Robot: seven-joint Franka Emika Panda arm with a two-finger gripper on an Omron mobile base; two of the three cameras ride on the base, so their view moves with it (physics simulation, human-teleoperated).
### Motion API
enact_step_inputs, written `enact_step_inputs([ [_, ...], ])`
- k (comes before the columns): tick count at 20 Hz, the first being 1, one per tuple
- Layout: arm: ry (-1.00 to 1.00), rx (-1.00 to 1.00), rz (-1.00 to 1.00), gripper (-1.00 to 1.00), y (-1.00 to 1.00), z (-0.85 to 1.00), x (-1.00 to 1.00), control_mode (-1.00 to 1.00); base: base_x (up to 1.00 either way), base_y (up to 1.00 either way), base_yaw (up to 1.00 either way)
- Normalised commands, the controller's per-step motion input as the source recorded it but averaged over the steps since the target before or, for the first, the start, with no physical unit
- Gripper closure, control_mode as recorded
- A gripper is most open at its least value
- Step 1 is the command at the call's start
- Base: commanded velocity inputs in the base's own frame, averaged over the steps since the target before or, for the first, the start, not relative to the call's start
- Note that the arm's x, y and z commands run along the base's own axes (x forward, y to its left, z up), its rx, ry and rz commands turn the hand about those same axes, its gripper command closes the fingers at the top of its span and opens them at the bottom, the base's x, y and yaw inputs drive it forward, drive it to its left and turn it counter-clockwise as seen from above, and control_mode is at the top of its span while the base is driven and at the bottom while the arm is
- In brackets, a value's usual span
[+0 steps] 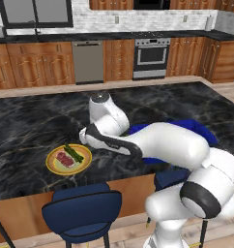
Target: Create a steak meal by picking up the steak and asparagus from the tray and placing them on the plate. Leave the cucumber on the tray.
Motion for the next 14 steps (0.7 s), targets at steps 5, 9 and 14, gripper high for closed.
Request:
enact_step_inputs([
  [5, -0.20, 0.00, 0.00, -1.00, -1.00, 0.95, -0.72, -1.00, 0.00, 0.00, 0.00],
  [9, -0.01, 0.00, 0.09, -1.00, -0.94, 0.13, -0.68, -1.00, 0.00, 0.00, 0.00],
  [14, 0.00, -0.02, 0.10, -1.00, -0.86, 0.00, -0.37, -1.00, 0.00, 0.00, 0.00],
])
